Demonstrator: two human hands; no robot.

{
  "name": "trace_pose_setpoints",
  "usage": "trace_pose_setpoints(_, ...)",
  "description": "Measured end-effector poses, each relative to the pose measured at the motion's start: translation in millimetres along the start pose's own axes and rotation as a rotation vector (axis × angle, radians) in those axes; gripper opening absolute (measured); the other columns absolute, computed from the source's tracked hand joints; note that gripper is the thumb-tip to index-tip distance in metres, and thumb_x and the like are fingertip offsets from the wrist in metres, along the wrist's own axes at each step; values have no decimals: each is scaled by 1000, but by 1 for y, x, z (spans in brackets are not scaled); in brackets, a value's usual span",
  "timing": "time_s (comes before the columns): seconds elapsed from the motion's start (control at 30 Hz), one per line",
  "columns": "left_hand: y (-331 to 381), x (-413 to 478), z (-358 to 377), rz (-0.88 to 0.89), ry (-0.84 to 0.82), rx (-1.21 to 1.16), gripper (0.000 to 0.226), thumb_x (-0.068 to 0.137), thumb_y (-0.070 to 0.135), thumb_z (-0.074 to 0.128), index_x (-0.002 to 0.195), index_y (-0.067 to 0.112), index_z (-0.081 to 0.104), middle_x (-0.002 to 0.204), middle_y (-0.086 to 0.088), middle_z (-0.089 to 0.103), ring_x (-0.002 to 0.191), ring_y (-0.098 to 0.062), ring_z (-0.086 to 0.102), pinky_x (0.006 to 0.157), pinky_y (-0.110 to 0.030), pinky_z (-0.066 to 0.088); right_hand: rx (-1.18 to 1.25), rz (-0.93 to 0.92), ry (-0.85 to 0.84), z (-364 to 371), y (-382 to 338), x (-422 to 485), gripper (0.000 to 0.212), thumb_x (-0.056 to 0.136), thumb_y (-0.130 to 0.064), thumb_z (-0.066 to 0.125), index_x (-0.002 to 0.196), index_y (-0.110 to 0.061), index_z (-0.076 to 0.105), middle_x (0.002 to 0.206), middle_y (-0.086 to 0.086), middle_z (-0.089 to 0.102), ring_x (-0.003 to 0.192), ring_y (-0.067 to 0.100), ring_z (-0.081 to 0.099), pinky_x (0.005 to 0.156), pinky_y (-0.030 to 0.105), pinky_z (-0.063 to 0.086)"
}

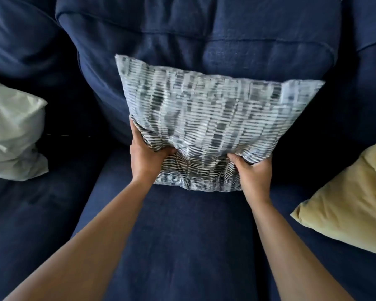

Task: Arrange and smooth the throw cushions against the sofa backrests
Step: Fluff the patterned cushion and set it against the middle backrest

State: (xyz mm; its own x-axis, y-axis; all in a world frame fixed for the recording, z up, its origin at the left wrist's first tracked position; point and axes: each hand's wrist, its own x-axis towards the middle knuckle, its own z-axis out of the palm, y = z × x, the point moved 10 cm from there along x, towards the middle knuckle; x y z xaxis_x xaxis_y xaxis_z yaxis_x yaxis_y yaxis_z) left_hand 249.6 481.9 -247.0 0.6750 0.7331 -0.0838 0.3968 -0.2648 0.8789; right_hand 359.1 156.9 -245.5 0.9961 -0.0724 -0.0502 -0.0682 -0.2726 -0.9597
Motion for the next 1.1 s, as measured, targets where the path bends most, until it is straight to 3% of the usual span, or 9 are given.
trace_pose_setpoints(0.07, -6, -5, 3, -27, -7, 58, 128, 58, 30, 94, 159, 35, 16, 139, 2, 56, 129, -24, 52, 103, -51, 46, -36, 38, -18, 3, 9, -3, 73, 73, -16, 89, 137, -8, 53, 128, -3, 64, 121, 14, 59, 95, 6, 39)
trace_pose_setpoints(0.2, 5, -9, -3, -31, -1, 121, 144, 59, 34, 96, 159, 39, -7, 144, -9, 42, 134, -30, 42, 100, -42, 39, -10, 75, -35, -1, 4, -2, 81, 72, -17, 90, 140, -15, 46, 124, -12, 63, 108, -11, 59, 95, 11, 45)
trace_pose_setpoints(0.3, 37, -22, -12, 112, 36, 228, 140, 67, 33, 91, 159, 32, -16, 162, -15, 17, 150, -31, 17, 119, -56, 26, -6, 40, 50, -17, -20, -15, 110, 69, -40, 90, 156, -25, 24, 154, -15, 36, 134, -9, 39, 112, 19, 31)
trace_pose_setpoints(0.43, 108, -61, -18, 583, 231, 366, 99, 82, 18, 66, 161, 10, 6, 167, -20, 8, 155, -37, 2, 124, -59, 6, -319, -531, 255, -29, -111, -42, 98, 86, -58, 67, 158, -10, 20, 166, 6, 22, 153, 13, 19, 120, 39, 14)
trace_pose_setpoints(0.5, 133, -77, 5, 835, 191, 439, 77, 92, 20, 56, 158, 5, 19, 165, -22, 16, 154, -40, 6, 123, -62, 6, -515, -879, 185, 7, -151, -54, 72, 99, -42, 55, 155, -5, 30, 164, 16, 25, 154, 27, 20, 122, 50, 17)
trace_pose_setpoints(0.6, 139, -63, 39, 950, 48, 589, 61, 105, 30, 43, 158, 6, 24, 165, -17, 21, 155, -35, 10, 123, -60, 6, -853, -1075, -23, 68, -153, -46, 60, 105, -34, 41, 159, -12, 26, 167, 11, 21, 155, 26, 14, 125, 51, 8)
trace_pose_setpoints(0.73, 117, 1, 37, 812, 25, 839, 65, 107, 45, 28, 161, 10, 18, 168, -10, 15, 156, -31, 8, 124, -57, 2, -1120, -957, -41, 66, -124, 11, 62, 107, -43, 32, 162, -18, 16, 169, 4, 13, 156, 24, 9, 124, 51, 3)
trace_pose_setpoints(0.9, 114, 35, 4, 682, 100, 858, 63, 108, 42, 22, 161, 11, 10, 169, -11, 6, 156, -32, 0, 123, -61, -3, -1025, -753, 154, 21, -129, 34, 64, 108, -46, 25, 161, -12, 14, 169, 10, 12, 156, 27, 8, 122, 55, 0)
trace_pose_setpoints(1.1, 139, -45, 36, 986, 115, 554, 56, 107, 27, 30, 157, 3, 22, 165, -12, 17, 154, -34, 8, 124, -58, 3, -889, -1072, 36, 72, -143, -39, 61, 107, -37, 33, 160, -10, 18, 168, 6, 14, 156, 22, 6, 124, 50, -2)
